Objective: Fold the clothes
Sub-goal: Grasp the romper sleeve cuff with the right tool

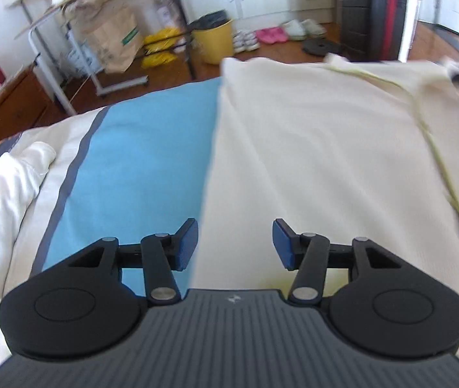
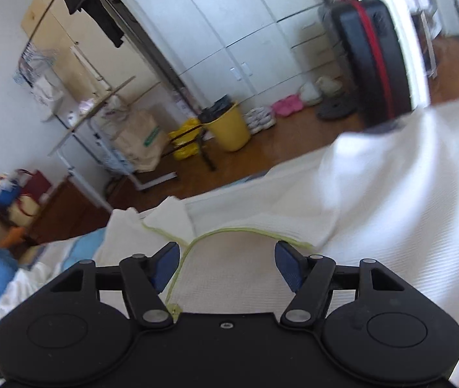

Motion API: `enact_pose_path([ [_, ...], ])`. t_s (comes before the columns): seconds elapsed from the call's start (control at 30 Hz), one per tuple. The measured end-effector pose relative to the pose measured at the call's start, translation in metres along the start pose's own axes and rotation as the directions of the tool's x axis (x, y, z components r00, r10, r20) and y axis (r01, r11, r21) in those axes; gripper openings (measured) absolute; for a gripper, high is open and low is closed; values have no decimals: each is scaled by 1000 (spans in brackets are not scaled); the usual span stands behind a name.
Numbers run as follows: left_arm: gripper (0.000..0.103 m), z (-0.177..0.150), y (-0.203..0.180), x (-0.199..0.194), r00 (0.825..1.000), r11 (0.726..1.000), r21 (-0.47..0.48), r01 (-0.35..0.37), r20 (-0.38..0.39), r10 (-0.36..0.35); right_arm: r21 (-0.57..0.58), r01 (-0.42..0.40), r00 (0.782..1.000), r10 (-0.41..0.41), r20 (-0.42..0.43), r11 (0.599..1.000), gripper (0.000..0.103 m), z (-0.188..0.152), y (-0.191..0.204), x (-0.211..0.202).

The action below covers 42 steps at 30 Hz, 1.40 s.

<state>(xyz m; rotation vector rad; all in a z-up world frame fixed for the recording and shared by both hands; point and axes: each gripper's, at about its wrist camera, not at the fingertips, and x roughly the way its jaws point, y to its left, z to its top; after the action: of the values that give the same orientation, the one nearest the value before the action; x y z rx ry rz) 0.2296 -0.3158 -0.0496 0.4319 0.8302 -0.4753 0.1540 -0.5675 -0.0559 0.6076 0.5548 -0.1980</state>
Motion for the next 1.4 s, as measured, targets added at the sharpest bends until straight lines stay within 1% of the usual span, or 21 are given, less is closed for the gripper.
enact_pose_path([
  [0.13,58,-29,-42,-33,998,998,-1,59,36,-59,-25,86,996,-87,-8,996,71,18,9,-70],
  [0.23,59,-45,-82,-56,991,993,-14,120,62,-119,17,198,979,-198,-40,980,71,12,-9,-135],
  [0.3,61,-54,-106,-66,985,986,-19,164,62,-163,72,264,964,-260,-56,962,71,-4,-34,-182],
  [0.43,61,-73,-155,-88,961,961,-16,276,40,-275,243,363,930,-364,-43,899,71,-63,-93,-266],
  [0.5,61,-83,-176,-97,952,952,1,305,36,-305,361,399,909,-416,-33,843,71,-97,-121,-300],
  [0.57,62,-92,-192,-101,946,947,-9,322,30,-322,432,414,901,-429,-68,801,71,-119,-141,-315],
  [0.63,62,-101,-201,-102,943,943,-28,332,7,-332,453,407,906,-415,-87,793,71,-132,-155,-322],
  [0.77,63,-124,-204,-106,948,948,-37,317,-28,-318,450,450,887,-446,-121,771,71,-151,-163,-325],
  [0.8,63,-130,-200,-107,945,945,-32,325,-31,-326,427,483,869,-477,-130,764,71,-153,-163,-326],
  [0.93,63,-144,-186,-116,933,932,-44,360,-13,-361,390,633,752,-651,-106,668,72,-161,-175,-343],
  [0.97,63,-145,-185,-116,931,930,-48,365,-12,-366,406,616,760,-644,-83,675,72,-162,-181,-345],
  [1.07,63,-145,-183,-115,929,927,-64,368,-5,-369,419,480,862,-502,-67,770,69,-163,-205,-332],
  [1.1,63,-145,-184,-115,930,928,-65,367,-6,-368,423,432,891,-450,-61,797,51,-164,-213,-327],
  [1.13,63,-145,-185,-116,931,929,-61,365,-5,-366,323,464,880,-472,-59,825,10,-163,-206,-317],
  [1.17,63,-144,-185,-116,931,930,-55,364,-5,-364,218,493,868,-494,-55,842,7,-162,-199,-307],
  [1.2,63,-145,-185,-118,932,930,-51,363,-5,-364,93,526,849,-528,-2,845,6,-163,-182,-307],
  [1.23,63,-146,-183,-120,931,930,-49,364,-3,-365,-31,556,831,-554,55,831,5,-164,-165,-307],
  [1.27,63,-148,-180,-123,930,929,-47,368,0,-368,-59,598,799,-588,126,799,4,-166,-152,-321],
  [1.33,63,-151,-170,-124,931,929,-69,364,-6,-365,-99,680,721,-639,268,726,3,-169,-126,-349],
  [1.37,64,-153,-163,-124,934,930,-92,355,-12,-357,-91,734,665,-684,300,674,3,-171,-120,-362],
  [1.4,64,-154,-157,-124,937,931,-115,345,-18,-349,-91,759,638,-709,299,645,3,-173,-119,-372],
])
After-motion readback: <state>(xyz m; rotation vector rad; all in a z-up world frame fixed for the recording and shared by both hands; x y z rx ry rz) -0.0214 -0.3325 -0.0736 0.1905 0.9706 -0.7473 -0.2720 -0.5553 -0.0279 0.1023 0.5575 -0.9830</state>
